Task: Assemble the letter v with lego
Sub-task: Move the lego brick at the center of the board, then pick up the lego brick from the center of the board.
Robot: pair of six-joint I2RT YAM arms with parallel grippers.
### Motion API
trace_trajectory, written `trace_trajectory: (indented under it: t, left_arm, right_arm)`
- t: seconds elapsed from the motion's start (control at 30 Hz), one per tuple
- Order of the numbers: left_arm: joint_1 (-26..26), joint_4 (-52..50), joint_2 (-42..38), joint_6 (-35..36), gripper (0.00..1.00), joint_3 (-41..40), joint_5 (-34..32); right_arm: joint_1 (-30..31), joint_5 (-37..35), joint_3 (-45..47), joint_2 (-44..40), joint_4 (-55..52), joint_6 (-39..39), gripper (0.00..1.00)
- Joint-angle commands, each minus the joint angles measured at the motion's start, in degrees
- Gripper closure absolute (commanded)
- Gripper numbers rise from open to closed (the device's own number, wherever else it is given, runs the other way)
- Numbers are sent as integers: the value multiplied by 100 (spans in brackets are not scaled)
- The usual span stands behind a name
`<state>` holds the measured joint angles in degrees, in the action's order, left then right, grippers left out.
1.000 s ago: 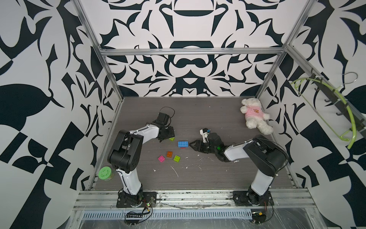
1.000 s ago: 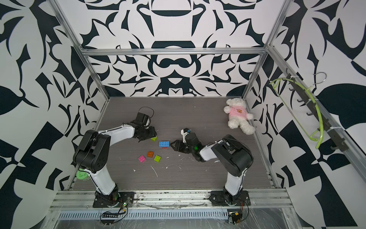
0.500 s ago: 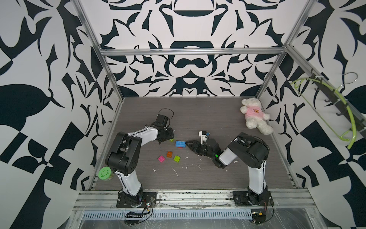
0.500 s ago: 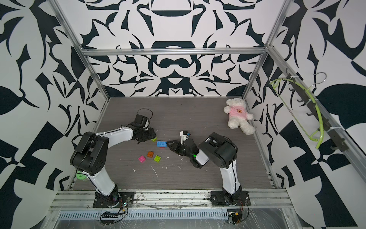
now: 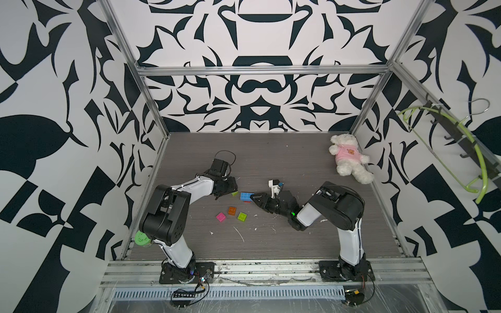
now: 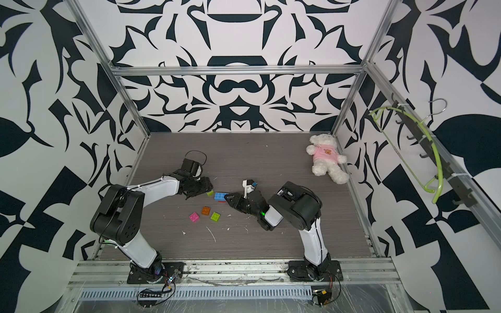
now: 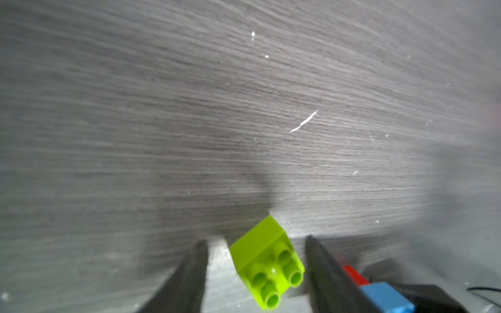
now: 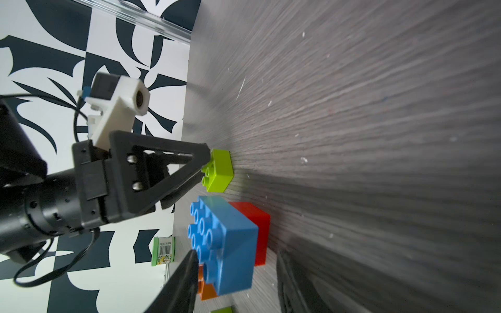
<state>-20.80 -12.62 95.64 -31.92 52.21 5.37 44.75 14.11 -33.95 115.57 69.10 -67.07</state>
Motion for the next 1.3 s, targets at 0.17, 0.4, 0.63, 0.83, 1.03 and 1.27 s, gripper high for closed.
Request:
trace_trajectory:
  t: [0.17, 0.4, 0.63, 0.83, 1.03, 1.27]
  left_arm:
    - [41, 534, -1323, 134, 9, -817, 62]
    - [48, 408, -1192, -72, 16, -743, 204]
    - [27, -354, 104, -61, 28, 214, -134]
    - [-119, -538, 513, -183, 46, 621, -369]
    - [-621, -1082, 670, -203, 56, 965, -840]
    - [-695, -1481, 831, -356, 45, 1105, -1351]
  right_arm:
    - [-256, -178, 120, -1344, -1825, 1394, 42]
    - [-250, -996, 101, -3137, -4149, 3337, 21]
    - [-257, -2273, -61, -4629, -5992, 4818, 12]
    - [-259, -2420, 273, -5366, -6301, 4850, 11]
    - [-272, -2694, 241, -5385, -6690, 4817, 11]
    - [-272, -2788, 156, -5577, -6982, 4890, 12]
